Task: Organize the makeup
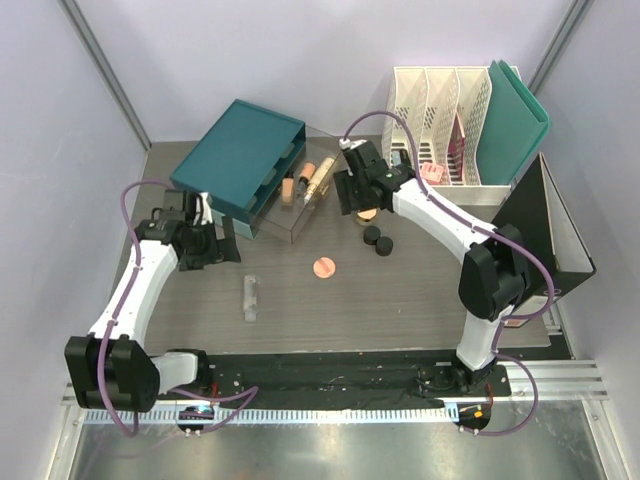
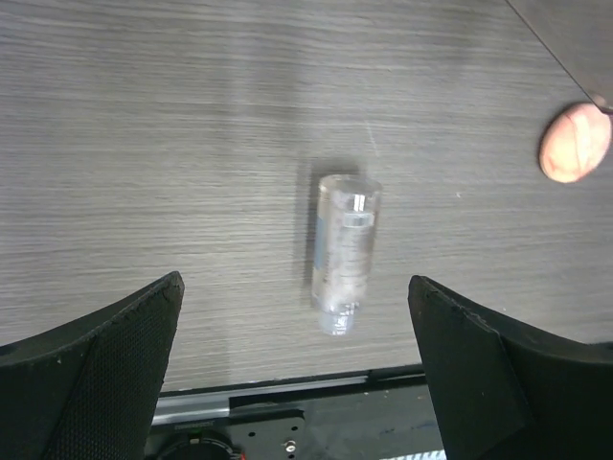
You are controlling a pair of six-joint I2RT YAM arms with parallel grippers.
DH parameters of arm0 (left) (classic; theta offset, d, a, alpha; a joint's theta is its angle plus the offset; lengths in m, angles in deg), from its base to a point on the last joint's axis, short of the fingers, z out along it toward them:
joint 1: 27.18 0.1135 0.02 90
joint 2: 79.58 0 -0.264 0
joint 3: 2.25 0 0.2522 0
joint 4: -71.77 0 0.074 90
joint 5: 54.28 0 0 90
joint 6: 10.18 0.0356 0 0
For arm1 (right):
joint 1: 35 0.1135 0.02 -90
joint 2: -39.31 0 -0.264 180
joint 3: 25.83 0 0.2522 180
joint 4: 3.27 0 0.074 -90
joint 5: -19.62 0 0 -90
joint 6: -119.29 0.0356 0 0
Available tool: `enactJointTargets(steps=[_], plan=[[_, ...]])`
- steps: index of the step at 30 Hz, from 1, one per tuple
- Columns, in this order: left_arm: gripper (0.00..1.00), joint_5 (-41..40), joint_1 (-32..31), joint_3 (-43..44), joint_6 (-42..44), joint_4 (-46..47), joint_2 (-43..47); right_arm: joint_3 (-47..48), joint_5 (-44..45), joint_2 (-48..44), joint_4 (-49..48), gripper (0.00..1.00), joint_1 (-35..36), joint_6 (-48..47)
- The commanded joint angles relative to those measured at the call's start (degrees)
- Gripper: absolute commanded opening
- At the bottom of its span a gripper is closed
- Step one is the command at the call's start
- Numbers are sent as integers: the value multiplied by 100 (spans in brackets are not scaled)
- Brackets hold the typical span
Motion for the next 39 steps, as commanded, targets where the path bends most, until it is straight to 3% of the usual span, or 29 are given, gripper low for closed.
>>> enactJointTargets(steps=[1, 5, 8, 12, 21, 22, 24, 25, 27, 28, 30, 39], plan=[[100, 210, -344, 106, -225, -181, -81, 232, 31, -240, -252, 67, -300, -19], [95, 428, -626, -86, -760, 10, -292, 363, 40, -170, -287, 67, -617, -19], [76, 578, -811, -498, -1182, 275, -494, 583, 48, -109, -287, 67, -802, -36], [70, 543, -1065, -754, -1499, 600, -732, 689, 5, -82, -261, 67, -960, -45], [70, -168, -2120, -860, -1772, 1110, -1619, 584, -154, -196, -225, 67, -1145, 16], [67, -203, -2164, -930, -1789, 1215, -1707, 549, -154, -240, -234, 67, -1154, 7], [52, -344, -2209, -1018, -1833, 1294, -1901, 478, -145, -293, -225, 67, -1171, 7], [40, -379, -2209, -1079, -1842, 1356, -1953, 434, -154, -354, -225, 67, -1163, -10], [29, -467, -2217, -1158, -1842, 1443, -2041, 382, -145, -398, -225, 67, -1189, -10], [14, -511, -2218, -1202, -1851, 1462, -2051, 346, -154, -425, -234, 67, -1189, -28], [0, -564, -2218, -1247, -1851, 1497, -1990, 311, -180, -451, -234, 67, -1189, -19], [0, -423, -2226, -1029, -1588, 1051, -620, 302, -241, -486, -269, 67, -1198, 7]])
